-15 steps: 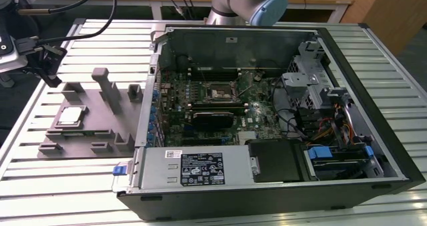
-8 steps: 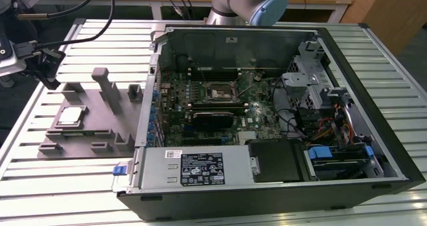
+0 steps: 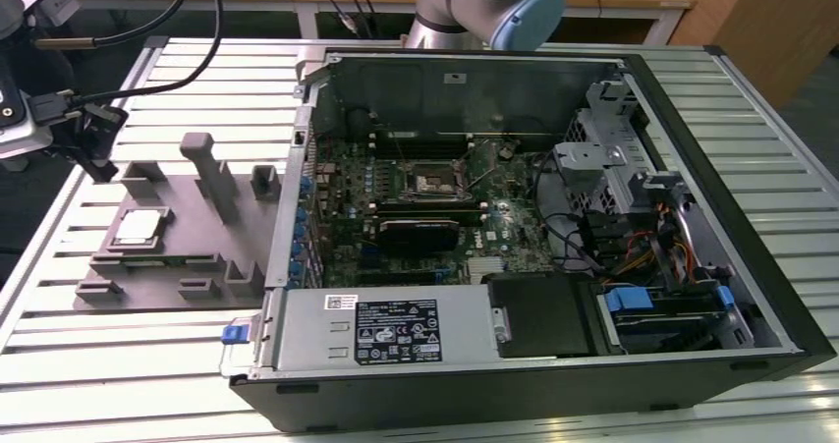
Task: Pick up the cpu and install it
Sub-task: 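Pick up the cpu and move it towards the insertion slot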
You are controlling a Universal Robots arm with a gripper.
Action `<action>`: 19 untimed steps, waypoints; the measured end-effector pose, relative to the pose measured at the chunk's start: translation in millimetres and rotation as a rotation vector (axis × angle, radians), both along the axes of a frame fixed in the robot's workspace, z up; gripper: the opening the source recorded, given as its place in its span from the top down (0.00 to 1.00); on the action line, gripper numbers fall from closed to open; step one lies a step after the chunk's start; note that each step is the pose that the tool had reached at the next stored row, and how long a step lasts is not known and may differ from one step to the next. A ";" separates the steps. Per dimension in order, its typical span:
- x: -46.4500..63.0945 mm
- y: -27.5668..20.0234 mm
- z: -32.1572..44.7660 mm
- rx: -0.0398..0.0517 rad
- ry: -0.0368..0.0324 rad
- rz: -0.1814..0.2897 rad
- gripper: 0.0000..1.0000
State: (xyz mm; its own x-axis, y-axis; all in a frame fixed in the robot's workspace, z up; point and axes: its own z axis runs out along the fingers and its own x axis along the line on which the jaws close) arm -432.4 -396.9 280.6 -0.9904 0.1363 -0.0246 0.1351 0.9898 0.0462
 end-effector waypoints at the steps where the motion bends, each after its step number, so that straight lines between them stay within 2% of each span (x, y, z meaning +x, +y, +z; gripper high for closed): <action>1: -0.6 0.0 -1.0 0.0000 0.0000 0.000 0.89; 19: -10.4 0.0 -15.6 0.0000 0.0000 0.000 0.89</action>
